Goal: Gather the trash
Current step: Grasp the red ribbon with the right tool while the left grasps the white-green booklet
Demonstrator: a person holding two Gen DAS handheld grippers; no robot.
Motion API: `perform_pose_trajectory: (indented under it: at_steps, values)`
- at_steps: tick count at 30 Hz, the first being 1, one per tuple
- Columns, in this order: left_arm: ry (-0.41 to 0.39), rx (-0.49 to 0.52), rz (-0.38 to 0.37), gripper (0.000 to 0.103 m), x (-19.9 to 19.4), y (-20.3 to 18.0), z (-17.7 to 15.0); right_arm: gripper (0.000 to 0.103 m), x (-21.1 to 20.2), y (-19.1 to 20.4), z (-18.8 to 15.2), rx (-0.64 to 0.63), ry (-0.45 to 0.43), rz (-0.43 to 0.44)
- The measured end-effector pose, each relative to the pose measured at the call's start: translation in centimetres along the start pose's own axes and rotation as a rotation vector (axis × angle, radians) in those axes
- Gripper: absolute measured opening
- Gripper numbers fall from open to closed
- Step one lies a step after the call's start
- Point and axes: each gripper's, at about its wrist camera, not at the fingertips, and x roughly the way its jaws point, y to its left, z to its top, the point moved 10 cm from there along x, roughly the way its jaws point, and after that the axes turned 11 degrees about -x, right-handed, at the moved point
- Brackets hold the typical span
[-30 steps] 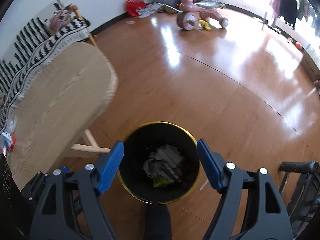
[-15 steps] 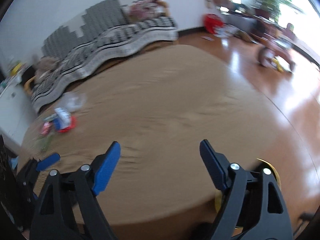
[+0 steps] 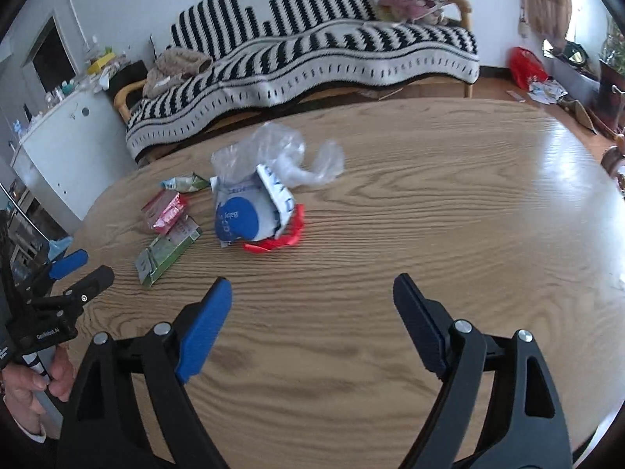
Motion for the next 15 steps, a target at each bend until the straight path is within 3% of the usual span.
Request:
perform_pose_trajectory:
  at_steps: [12,15]
  values:
    - [0.096,0.051,0.054,0.096,6.2,1.5,-1.1,0.083,8.7,2.7,1.0,-0.14,0.088,-0.063]
    - [0.115,0.021,0.058,0.096,7.3,2.0,-1.0,0.083,9.8,2.5,1.5,-0.141,0.09,-0.075]
